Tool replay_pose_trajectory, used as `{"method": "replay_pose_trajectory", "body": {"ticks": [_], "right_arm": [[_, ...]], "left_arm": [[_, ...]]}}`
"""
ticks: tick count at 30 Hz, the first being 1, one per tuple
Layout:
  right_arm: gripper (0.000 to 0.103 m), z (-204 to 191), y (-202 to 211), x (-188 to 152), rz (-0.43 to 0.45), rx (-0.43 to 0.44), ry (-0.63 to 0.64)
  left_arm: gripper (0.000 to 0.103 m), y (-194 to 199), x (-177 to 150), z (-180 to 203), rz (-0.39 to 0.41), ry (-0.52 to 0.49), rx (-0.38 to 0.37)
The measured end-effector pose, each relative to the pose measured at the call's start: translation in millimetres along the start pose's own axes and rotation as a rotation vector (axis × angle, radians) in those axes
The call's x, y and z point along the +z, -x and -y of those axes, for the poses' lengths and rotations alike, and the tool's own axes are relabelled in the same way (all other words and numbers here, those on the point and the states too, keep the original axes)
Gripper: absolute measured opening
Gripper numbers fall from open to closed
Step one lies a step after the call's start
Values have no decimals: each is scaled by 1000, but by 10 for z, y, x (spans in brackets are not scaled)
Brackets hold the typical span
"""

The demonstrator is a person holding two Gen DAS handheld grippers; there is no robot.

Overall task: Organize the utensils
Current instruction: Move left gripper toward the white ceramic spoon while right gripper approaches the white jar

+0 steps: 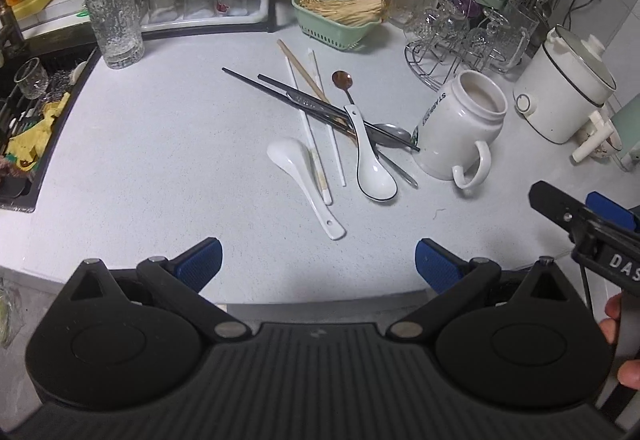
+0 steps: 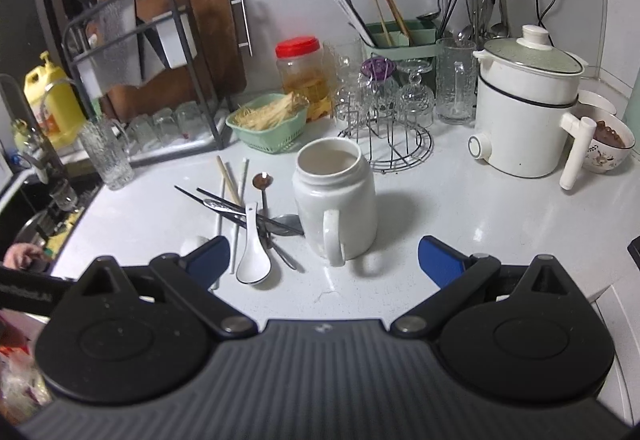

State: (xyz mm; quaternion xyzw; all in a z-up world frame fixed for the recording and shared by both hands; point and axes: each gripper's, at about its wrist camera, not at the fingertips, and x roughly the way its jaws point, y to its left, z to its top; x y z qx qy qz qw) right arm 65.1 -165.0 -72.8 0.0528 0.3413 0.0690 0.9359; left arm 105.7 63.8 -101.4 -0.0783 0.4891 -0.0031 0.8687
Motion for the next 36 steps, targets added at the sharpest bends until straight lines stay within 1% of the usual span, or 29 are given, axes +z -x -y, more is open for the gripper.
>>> {"method": "replay_pose_trajectory", "body": {"ticks": [8,11,17,21,22,25,27,30,33,35,36], "right_arm": [[102,-198,-328,21,-46,-28,-12],[102,-248,-431,45,-62,-44,-20],[102,-313,-622,80,-89,-75,-18],[102,-323,-738,109,-112,-78,-17],[102,-318,-782,117,-122,-80,-12],[101,-295,-913,130,-149,-97,14],[101,-260,-998,138,-151,-105,35],[101,-188,-1127,150,-151,-116,66],[98,-108,-1248,171,-180,-108,89],[98,-87,-1310,188,-187,-100,113],[98,-87,-1336,195,-186,-100,129]], "left_arm": [[103,-266,133,-300,-17,-27,-57],[103,-381,177,-389,-27,-35,-97],[102,-640,221,-469,-69,-40,-163],[100,-818,245,-471,-91,-23,-181],[98,-875,261,-473,-100,-14,-186],[92,-1030,290,-454,-112,10,-185],[91,-1152,314,-434,-112,25,-177],[86,-1336,364,-416,-110,61,-159],[80,-1501,426,-440,-120,127,-125],[77,-1594,473,-430,-128,151,-98],[77,-1619,493,-421,-117,154,-84]]}}
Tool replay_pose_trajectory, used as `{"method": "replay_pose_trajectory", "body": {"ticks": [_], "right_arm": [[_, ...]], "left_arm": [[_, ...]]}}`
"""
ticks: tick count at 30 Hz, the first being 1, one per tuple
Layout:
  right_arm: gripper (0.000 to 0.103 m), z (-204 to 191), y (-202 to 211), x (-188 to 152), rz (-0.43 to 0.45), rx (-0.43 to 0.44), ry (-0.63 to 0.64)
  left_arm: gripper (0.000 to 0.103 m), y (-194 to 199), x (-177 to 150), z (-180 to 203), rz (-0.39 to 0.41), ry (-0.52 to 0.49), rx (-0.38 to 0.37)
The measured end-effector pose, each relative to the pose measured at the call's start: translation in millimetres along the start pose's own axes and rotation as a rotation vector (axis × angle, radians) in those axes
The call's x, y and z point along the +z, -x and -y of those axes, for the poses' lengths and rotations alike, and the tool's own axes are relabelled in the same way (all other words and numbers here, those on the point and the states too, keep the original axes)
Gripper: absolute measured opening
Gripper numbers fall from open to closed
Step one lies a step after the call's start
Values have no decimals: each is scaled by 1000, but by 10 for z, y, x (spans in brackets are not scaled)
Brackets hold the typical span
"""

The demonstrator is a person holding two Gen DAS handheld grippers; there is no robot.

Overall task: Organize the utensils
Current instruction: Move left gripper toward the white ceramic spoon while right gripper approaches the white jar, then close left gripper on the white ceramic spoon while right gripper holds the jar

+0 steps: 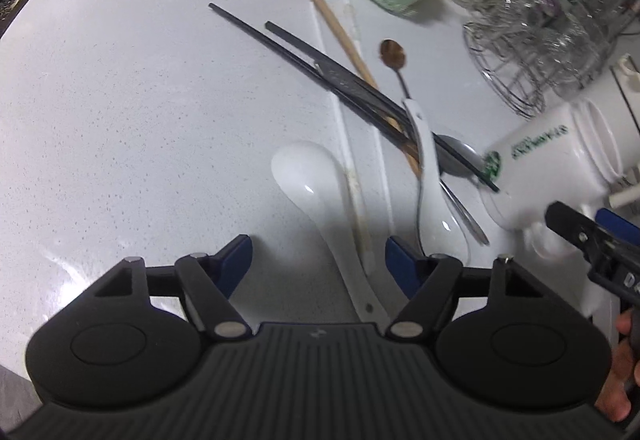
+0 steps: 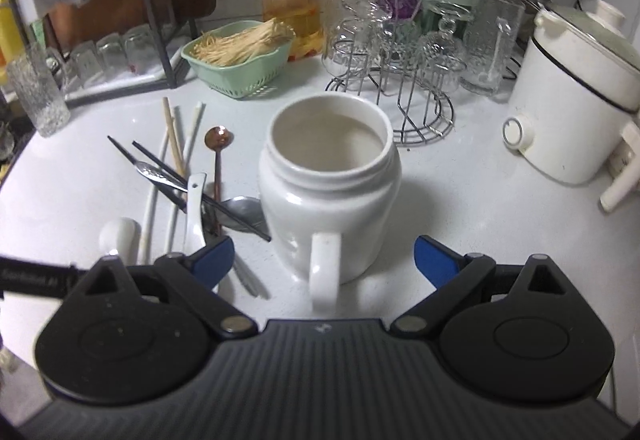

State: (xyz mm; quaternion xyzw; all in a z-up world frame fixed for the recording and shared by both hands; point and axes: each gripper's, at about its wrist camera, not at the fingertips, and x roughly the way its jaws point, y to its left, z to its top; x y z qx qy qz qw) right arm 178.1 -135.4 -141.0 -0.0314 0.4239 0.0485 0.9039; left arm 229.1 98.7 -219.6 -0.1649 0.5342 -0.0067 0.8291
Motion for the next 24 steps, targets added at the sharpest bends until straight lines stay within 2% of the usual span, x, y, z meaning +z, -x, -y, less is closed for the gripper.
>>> {"method": "replay_pose_trajectory", "body": {"ticks": [6,10,15,19,21,24], "right_arm": [[98,-2,-100,76,0,24,46],[98,-28,-138,90,0,43,70],[98,-31,-166,94,-6,57,86],[98,6,-188,121,-2,57,81],[98,15,-224,140,-10,61,80],[98,17,-239,158,-2,70,82]], "left_arm": [[77,-111,177,122,20,-3,75],[78,-195,234,237,21,-43,185],[80,-317,285,391,-14,-142,247],[80,-363,357,415,-32,-151,248],[75,-369,398,417,-35,-152,248],[58,-358,456,434,-35,-166,242]]}}
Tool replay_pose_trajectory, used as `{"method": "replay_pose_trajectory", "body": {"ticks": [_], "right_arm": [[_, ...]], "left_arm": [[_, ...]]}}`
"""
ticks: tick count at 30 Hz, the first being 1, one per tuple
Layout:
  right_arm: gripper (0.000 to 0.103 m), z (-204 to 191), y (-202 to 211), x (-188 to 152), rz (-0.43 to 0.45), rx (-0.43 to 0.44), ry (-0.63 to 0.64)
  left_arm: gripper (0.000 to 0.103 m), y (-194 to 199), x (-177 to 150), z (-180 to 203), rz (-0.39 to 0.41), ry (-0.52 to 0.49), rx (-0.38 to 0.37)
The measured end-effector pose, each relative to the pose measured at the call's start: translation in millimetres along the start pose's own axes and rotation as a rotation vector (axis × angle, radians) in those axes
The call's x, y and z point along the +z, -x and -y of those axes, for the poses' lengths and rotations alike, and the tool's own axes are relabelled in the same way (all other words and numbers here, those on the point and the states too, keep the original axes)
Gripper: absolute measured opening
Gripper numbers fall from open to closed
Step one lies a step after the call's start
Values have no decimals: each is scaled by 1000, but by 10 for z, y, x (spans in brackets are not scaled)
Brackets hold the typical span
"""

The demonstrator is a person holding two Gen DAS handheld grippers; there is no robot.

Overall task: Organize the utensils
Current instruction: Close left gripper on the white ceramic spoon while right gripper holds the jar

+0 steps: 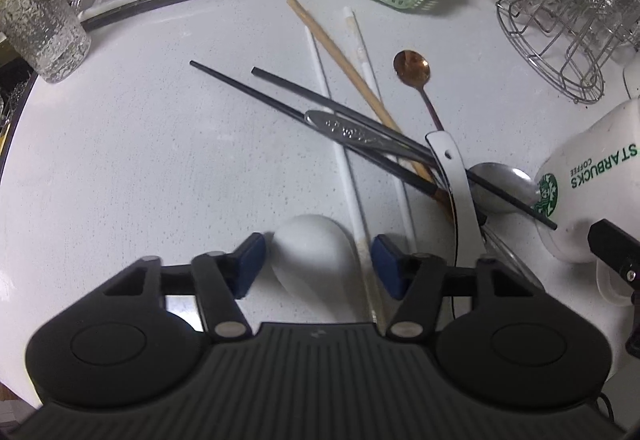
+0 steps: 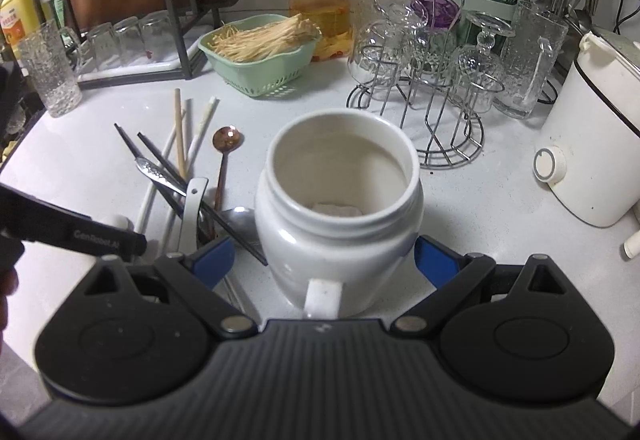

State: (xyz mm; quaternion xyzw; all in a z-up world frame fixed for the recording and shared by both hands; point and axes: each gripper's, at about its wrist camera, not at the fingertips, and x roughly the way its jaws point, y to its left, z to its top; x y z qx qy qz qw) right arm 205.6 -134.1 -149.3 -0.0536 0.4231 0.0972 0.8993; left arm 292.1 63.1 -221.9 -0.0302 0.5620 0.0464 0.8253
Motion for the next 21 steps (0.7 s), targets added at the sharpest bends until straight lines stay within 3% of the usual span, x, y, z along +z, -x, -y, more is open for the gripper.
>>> {"method": "replay_pose_trajectory", "body": {"ticks": [1,8,17,21], "right_arm": [[98,4,-6,5,1,2,2],[98,39,-27,30,3,11,10],[98,52,-30,21,7,36,14],[89,44,-57,20,5,16,42]], "left_arm": [[50,3,19,-3,0,-4,-6],[50,18,44,-74,3,-2,-38],[49,65,20,-261,12,76,-106],[49,104,18,-297,32,92,-117]]}}
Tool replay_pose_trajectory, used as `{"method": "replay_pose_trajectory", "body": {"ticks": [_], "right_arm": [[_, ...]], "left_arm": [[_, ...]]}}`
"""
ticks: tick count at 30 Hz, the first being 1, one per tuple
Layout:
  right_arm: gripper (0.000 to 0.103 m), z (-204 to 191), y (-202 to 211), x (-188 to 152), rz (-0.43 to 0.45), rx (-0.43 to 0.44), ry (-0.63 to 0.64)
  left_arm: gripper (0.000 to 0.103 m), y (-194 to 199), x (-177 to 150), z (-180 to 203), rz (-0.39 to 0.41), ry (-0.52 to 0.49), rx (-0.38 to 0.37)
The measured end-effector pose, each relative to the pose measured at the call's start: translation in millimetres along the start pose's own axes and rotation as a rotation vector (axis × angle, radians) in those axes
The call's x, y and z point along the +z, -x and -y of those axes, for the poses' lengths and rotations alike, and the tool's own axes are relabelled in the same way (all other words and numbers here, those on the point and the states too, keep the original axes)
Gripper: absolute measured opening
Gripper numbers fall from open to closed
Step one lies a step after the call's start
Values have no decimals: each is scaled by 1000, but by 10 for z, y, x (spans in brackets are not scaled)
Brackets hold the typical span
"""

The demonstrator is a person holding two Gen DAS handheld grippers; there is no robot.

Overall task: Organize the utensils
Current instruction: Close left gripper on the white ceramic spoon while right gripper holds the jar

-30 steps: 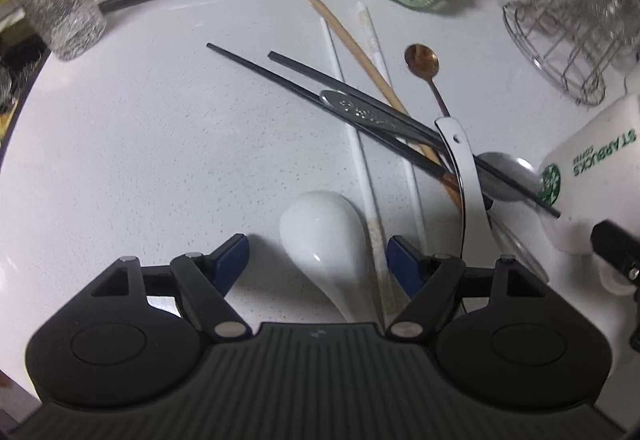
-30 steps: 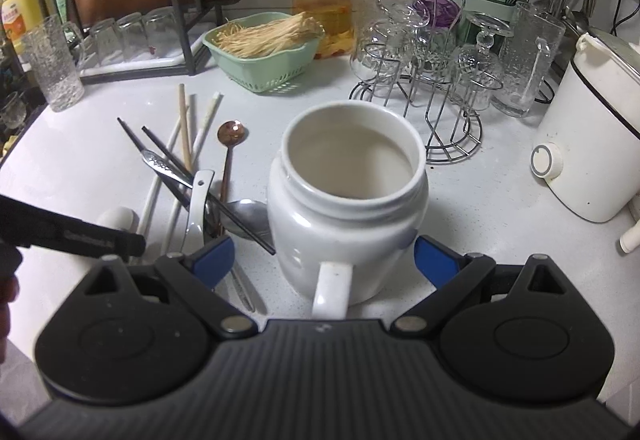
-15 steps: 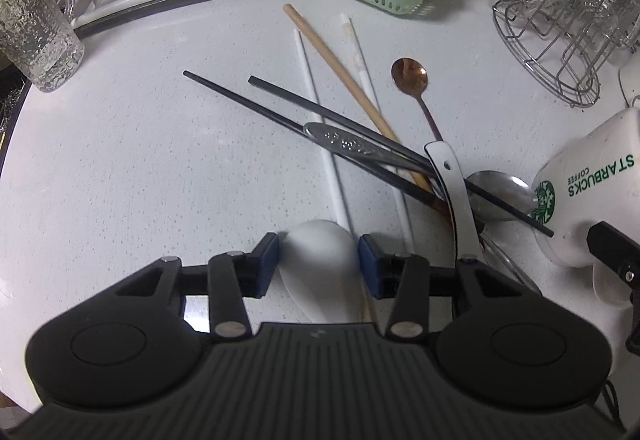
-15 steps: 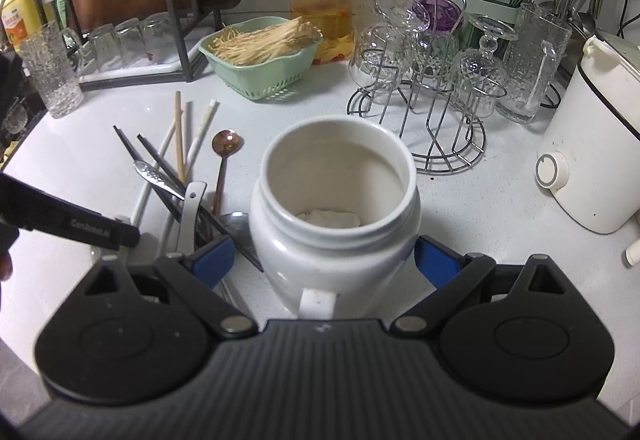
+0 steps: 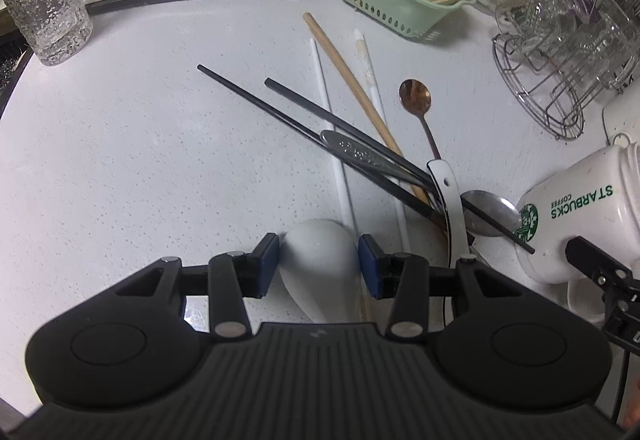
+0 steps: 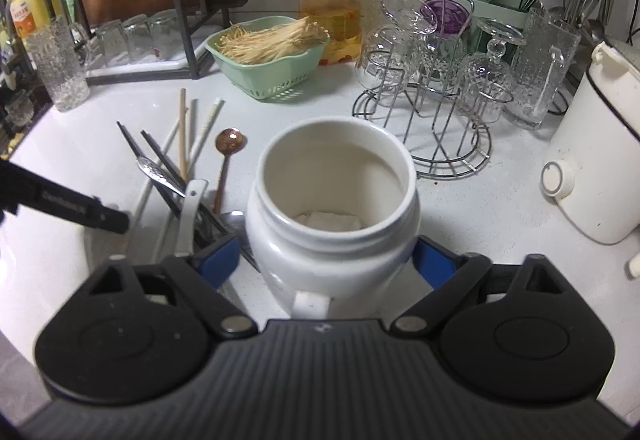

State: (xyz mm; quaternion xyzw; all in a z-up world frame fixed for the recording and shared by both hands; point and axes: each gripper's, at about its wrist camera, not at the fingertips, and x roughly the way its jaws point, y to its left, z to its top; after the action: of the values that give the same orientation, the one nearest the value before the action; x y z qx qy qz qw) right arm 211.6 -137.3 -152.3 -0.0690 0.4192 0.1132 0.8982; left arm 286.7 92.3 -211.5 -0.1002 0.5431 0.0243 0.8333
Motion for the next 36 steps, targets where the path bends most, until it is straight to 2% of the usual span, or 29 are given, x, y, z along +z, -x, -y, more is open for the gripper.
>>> {"method": "replay_pose_trajectory", "body": {"ticks": [7,16,26,36], "right_arm": [[90,20,-9,-20,14,9,19],[90,10,-214,-51,-52,6,35],[90,0,-240,-78,-51,2,55],[91,-3,-223,-106,-36,6,56]], "left_arm": [[49,95,-14,-1,24,3,-15],[49,226,-28,16,53,10,-38],[49,282,18,72,76,9,-63],[49,409,44,265,103,-64,-88]]}}
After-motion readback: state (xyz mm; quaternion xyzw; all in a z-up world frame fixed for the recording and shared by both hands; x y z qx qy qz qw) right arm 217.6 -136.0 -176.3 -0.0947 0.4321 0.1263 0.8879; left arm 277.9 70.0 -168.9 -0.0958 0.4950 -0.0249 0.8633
